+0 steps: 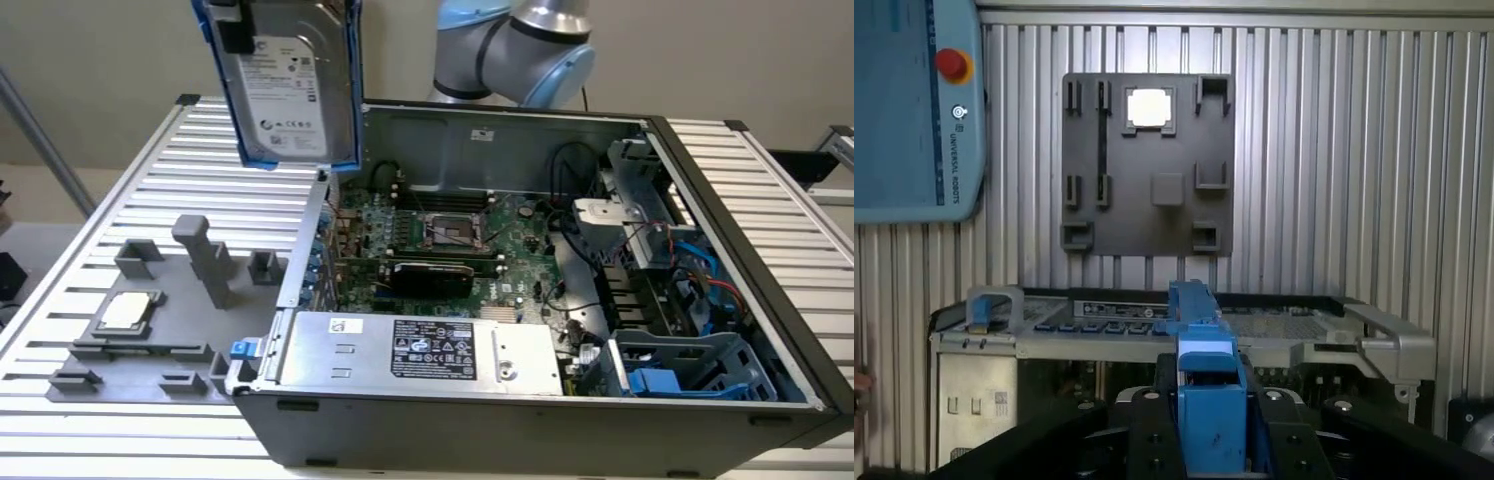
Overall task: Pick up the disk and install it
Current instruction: 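Pick up the disk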
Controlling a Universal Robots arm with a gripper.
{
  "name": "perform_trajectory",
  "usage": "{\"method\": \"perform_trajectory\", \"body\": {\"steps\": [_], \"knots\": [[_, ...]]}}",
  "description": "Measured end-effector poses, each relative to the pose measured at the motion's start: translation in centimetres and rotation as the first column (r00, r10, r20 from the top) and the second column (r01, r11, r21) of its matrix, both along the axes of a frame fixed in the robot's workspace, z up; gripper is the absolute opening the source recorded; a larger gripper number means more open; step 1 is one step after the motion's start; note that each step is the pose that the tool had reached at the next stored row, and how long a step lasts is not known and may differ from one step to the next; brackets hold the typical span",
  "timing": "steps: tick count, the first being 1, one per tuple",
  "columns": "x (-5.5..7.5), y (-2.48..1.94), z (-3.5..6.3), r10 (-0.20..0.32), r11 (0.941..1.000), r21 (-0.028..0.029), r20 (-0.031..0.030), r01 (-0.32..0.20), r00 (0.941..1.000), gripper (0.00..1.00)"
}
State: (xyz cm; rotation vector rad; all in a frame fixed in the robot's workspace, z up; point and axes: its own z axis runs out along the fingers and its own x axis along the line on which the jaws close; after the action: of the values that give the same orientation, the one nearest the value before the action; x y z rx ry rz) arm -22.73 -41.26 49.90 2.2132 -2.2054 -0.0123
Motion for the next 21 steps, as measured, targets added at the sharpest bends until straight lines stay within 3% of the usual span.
{"method": "perform_trajectory", "body": {"steps": [21], "knots": [[9.5,-4.2,0.03,0.0,1.0,0.0,0.0,0.0,1.0,0.0]]}}
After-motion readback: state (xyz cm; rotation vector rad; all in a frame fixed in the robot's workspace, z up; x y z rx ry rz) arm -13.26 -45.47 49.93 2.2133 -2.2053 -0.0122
